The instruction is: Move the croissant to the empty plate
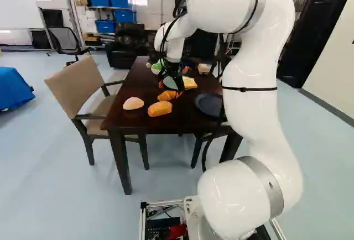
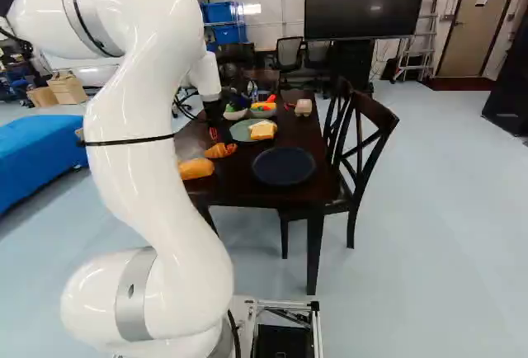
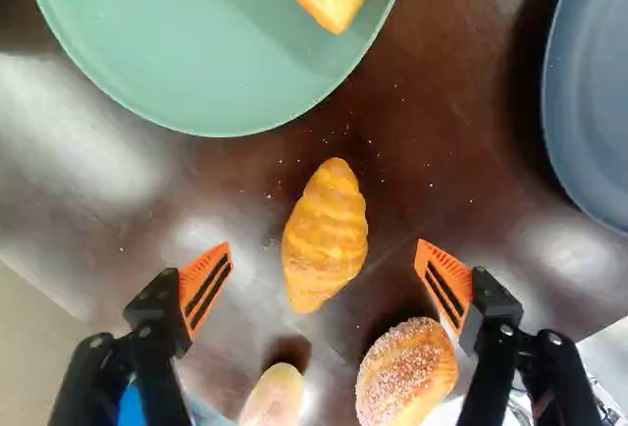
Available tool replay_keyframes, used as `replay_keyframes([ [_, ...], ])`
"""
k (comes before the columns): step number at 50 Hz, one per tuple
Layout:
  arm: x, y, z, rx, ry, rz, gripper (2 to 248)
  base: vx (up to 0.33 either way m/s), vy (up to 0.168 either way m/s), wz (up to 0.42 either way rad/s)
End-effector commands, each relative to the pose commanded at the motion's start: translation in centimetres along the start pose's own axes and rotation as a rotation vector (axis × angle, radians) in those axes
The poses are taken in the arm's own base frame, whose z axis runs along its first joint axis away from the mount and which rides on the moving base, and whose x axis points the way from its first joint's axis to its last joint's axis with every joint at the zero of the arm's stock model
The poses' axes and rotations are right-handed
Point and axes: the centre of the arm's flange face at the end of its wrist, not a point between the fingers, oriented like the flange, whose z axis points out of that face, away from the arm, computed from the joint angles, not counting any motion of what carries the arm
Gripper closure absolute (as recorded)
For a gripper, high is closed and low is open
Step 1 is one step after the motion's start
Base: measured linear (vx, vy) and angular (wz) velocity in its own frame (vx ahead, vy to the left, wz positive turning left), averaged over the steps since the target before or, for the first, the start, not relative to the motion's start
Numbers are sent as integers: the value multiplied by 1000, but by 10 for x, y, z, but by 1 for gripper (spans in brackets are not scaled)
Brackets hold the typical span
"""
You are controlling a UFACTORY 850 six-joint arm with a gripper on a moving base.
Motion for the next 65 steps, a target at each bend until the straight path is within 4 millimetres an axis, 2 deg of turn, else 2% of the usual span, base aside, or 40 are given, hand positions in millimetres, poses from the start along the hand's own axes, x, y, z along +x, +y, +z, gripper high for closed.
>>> replay_keyframes([
  [42,0,-1,3,-4,-2,0,6,0,0,0],
  [43,0,-1,3,-4,-2,0,20,0,0,0],
  [47,0,-1,3,-4,-2,0,20,0,0,0],
  [48,0,-1,3,-4,-2,0,32,0,0,0],
  [52,0,-1,3,-4,-2,0,32,0,0,0],
  [53,0,-1,3,-4,-2,0,44,0,0,0],
  [57,0,-1,3,-4,-2,0,44,0,0,0],
  [58,0,-1,3,-4,-2,0,56,0,0,0],
  [63,0,-1,3,-4,-2,0,56,0,0,0],
  [64,0,-1,3,-4,-2,0,68,0,0,0],
  [65,0,-1,3,-4,-2,0,68,0,0,0],
])
